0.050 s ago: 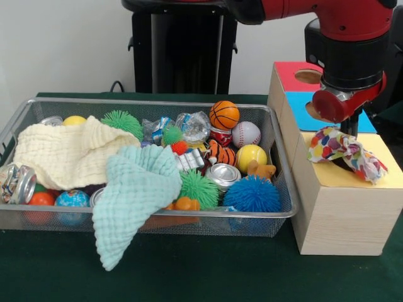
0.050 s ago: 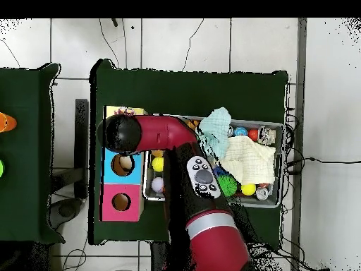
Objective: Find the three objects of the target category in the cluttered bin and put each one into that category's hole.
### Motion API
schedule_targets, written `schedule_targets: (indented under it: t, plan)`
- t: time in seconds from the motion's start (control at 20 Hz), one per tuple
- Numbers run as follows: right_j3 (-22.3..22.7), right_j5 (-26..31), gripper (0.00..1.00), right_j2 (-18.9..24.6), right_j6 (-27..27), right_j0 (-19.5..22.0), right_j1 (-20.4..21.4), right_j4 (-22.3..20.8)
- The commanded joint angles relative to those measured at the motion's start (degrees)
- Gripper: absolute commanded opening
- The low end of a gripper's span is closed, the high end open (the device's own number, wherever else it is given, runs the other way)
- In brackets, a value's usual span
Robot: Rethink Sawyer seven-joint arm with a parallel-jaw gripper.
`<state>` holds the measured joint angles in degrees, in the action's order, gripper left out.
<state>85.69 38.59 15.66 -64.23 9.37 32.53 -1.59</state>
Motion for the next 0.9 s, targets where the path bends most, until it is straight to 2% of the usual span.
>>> schedule_targets:
  t: [0.05, 0.4, 0.75, 0.9]
  plan:
    - [-1.0, -8.0, 0.00, -4.0, -8.2, -2.7, -7.6, -7.7]
    - [1.1, -14.5, 0.00, -3.9, -8.6, -2.8, -10.1, -8.3]
    - [3.3, -14.5, 0.00, -6.8, -7.5, -3.8, -11.2, -10.3]
    - [1.6, -12.1, 0.00, -10.6, -7.6, -5.7, -13.0, -12.0]
